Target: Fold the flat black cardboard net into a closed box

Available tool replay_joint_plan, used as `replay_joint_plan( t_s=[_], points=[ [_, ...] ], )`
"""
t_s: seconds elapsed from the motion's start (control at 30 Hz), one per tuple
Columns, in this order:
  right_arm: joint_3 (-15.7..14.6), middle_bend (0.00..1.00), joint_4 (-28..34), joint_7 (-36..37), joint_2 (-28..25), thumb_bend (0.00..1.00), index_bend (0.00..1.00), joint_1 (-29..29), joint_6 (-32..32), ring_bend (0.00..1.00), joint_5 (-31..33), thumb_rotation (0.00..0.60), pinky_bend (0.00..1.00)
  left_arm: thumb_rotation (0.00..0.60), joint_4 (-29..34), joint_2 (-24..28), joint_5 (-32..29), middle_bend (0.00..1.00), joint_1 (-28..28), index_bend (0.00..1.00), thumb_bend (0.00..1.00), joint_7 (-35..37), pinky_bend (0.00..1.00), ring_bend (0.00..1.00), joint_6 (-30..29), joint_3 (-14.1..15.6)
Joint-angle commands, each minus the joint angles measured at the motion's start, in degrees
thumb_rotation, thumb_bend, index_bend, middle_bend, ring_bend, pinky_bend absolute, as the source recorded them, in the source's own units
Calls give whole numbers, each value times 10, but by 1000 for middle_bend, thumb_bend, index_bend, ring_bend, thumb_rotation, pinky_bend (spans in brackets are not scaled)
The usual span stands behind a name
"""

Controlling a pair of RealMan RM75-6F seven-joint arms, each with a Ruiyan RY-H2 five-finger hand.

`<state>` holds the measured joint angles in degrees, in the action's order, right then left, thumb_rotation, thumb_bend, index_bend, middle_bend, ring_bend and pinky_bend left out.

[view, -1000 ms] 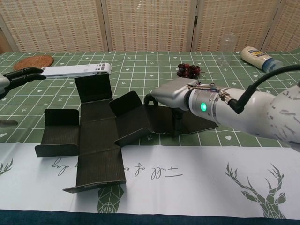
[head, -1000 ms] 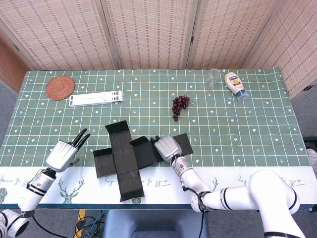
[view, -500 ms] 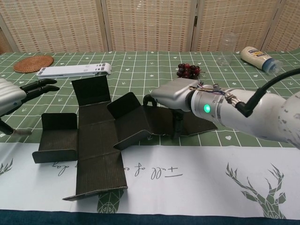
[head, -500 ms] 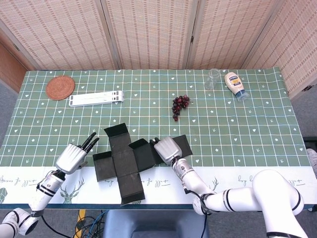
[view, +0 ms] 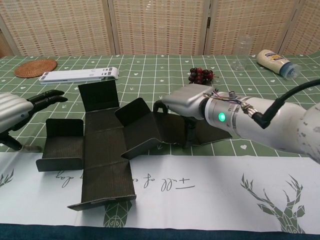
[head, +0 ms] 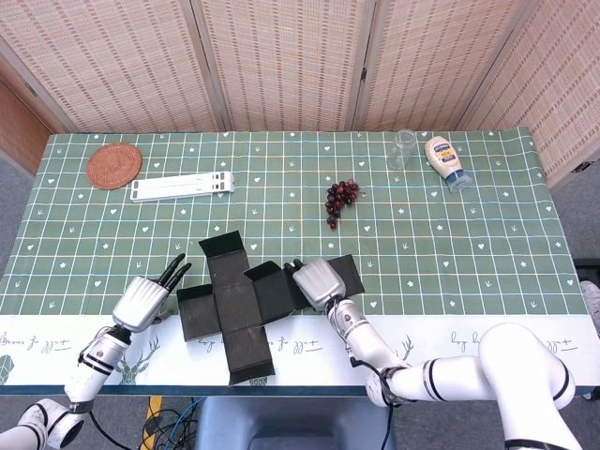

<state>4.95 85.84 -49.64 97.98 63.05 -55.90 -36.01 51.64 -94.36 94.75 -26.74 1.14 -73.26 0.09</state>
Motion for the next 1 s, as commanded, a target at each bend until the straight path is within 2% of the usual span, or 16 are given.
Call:
replay_joint_plan(
  t_s=[0.03,0.2,0.47,0.63,1.0],
  points=[
    [2,411,-3,3,2,350,360,-1,2,877,-3,600,1000,600,28,-5,-15,0,2,0,93,25,931,736,-1,-8],
    [2,417,-10,9,5,350,370,-4,4,877,-14,600,1000,600,57,-6,-23,0,2,0,93,36,931,733,-12,-16],
    [4,417,-9,24,-5,350,371,-6,20,877,-39,600,1000,600,138,10,-44,0,6,0,93,82,930,717,-11,-25],
    [0,417,-9,28,-22,350,371,3,49,877,-63,600,1000,600,173,18,-46,0,12,0,93,140,927,703,-20,-25],
    [-9,417,-12,45,-32,350,376,14,82,878,-112,600,1000,600,261,50,-108,0,22,0,93,254,936,719,43,-29]
  ],
)
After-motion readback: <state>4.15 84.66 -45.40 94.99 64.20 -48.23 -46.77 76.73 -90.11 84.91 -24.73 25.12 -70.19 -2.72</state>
